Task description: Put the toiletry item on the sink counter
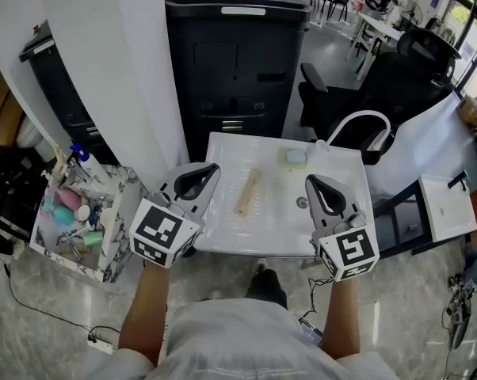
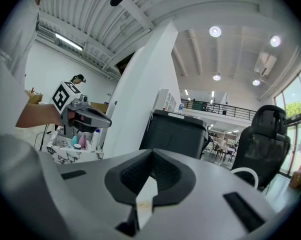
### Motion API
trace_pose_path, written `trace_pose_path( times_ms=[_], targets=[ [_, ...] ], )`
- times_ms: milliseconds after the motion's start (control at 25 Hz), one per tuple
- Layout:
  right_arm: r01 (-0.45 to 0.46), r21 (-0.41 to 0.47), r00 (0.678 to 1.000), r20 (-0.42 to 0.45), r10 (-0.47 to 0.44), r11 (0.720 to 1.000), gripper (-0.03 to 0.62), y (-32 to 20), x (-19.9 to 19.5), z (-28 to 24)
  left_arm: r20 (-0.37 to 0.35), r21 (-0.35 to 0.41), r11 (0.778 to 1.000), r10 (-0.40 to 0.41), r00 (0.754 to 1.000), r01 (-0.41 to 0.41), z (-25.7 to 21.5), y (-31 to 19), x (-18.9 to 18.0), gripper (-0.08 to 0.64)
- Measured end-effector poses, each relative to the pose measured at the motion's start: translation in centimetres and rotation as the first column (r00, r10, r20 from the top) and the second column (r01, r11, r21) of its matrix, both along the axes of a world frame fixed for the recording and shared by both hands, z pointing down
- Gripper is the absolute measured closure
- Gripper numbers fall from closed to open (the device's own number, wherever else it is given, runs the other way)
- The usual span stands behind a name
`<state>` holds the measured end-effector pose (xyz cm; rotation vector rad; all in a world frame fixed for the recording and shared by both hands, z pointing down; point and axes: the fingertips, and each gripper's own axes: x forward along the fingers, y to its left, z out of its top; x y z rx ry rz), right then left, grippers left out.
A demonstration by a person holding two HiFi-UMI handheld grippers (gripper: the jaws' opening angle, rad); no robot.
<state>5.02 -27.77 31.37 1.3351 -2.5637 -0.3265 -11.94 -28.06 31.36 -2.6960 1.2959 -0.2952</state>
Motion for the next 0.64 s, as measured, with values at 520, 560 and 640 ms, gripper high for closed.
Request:
trace_pose_path(
  times_ms=[520, 560, 640],
  targets=[
    [0.003, -0.021, 1.000, 0.007, -0.003, 1.000, 0.595, 0.2, 1.0, 0.9, -0.002, -0.027, 0.999, 0.030, 1.000, -0.030, 0.9, 0.1, 1.6, 0.549],
    [0.004, -0.021, 1.000, 0.007, -0.004, 1.000, 0.595, 0.1, 1.0, 1.0, -0.003, -0.027, 0.999, 0.030, 1.000, -0.030, 0.9, 0.0, 1.6, 0.549],
    [0.004, -0.024, 1.000, 0.008, -0.004, 1.000, 0.595, -0.1, 1.1, 1.1, -0.004, -0.030, 0.999, 0.030, 1.000, -0.030, 1.0, -0.3, 1.6, 0.549]
  ],
)
